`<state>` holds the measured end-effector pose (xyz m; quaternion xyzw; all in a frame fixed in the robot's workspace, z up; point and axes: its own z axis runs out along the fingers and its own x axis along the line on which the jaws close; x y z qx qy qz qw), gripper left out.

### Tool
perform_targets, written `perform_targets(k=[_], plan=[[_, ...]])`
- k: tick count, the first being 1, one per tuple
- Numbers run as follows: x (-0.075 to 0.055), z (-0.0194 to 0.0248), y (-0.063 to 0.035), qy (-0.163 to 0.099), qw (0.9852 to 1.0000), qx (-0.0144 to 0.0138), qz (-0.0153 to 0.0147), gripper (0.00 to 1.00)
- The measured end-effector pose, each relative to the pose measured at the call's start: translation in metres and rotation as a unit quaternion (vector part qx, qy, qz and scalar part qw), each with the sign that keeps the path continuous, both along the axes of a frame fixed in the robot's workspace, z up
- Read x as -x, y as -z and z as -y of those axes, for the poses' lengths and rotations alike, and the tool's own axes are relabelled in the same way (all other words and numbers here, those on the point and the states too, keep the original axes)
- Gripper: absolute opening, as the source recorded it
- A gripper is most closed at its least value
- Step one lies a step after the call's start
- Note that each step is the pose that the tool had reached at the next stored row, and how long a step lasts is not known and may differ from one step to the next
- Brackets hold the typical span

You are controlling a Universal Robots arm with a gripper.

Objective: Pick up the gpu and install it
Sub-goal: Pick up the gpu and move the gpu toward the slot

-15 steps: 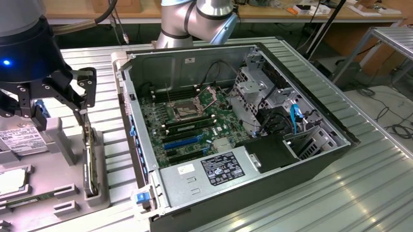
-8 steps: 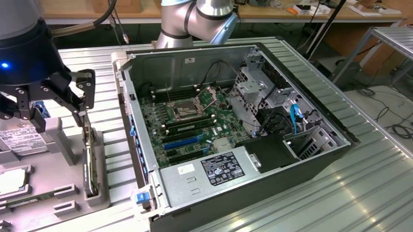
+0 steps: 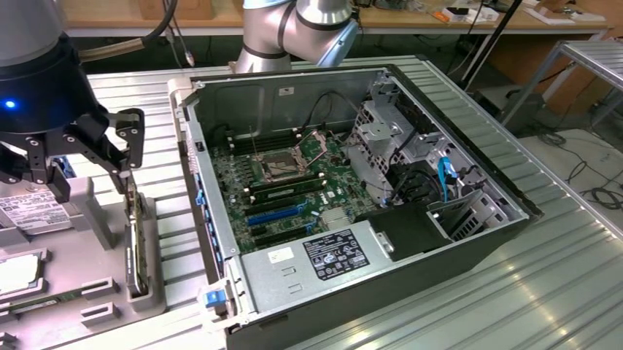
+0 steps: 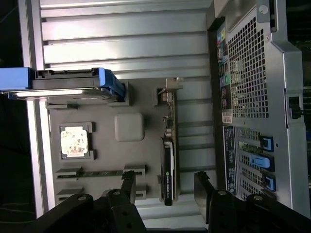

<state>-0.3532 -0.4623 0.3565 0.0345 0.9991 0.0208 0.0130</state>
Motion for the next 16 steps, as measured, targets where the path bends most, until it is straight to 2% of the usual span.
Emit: perform_targets(k=[16], plan=[[0.0000,0.0000,0.0059,0.000,1.0000,0.0000,0.0000,0.60]])
